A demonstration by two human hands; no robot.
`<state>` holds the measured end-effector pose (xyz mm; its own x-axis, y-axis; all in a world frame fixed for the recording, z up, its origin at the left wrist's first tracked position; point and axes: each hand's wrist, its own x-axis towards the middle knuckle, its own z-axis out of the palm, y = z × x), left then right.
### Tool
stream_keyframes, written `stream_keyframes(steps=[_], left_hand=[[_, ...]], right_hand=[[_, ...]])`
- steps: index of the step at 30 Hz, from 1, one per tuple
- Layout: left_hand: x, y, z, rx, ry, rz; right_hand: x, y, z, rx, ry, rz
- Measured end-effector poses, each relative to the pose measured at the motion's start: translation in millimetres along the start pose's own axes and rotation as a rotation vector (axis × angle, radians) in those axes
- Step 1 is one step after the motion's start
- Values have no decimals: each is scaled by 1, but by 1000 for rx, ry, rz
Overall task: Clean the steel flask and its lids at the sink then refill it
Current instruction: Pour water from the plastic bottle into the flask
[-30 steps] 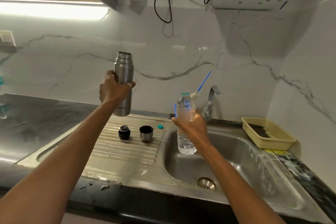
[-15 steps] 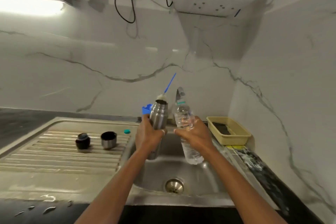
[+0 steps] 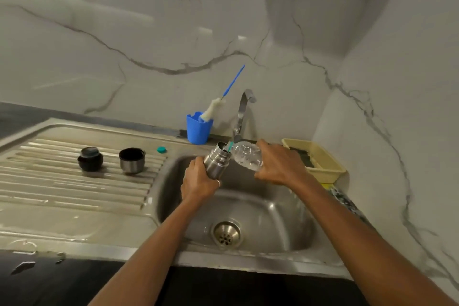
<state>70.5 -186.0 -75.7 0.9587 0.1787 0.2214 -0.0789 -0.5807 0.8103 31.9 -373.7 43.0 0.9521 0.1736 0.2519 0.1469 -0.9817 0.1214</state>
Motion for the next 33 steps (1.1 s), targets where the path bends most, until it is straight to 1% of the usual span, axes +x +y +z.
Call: stream_keyframes(steps=[6,10,14,16,19,25,33], left_hand=[[7,-4,-3,18,15,-2],[7,-5,-1,80,4,56],[7,-3,0,164,-47,101],[6,-3,1,199,-75,110],[5,-3,0,229,-91,106],[5,-3,1,243,-115,102],[6,-4,4,224,-107,94]], right_hand=[[12,2,-13,-229,29,-69],[16,4,-21,-367,57,-124],[20,7,-24,-467,156,-190],[22,5,-26,-483,178,-210],[23,-2,-29,-500,168,-208],[24,-5,-28,-523,169,-195],[29,-9,-30,-576,174,-195]])
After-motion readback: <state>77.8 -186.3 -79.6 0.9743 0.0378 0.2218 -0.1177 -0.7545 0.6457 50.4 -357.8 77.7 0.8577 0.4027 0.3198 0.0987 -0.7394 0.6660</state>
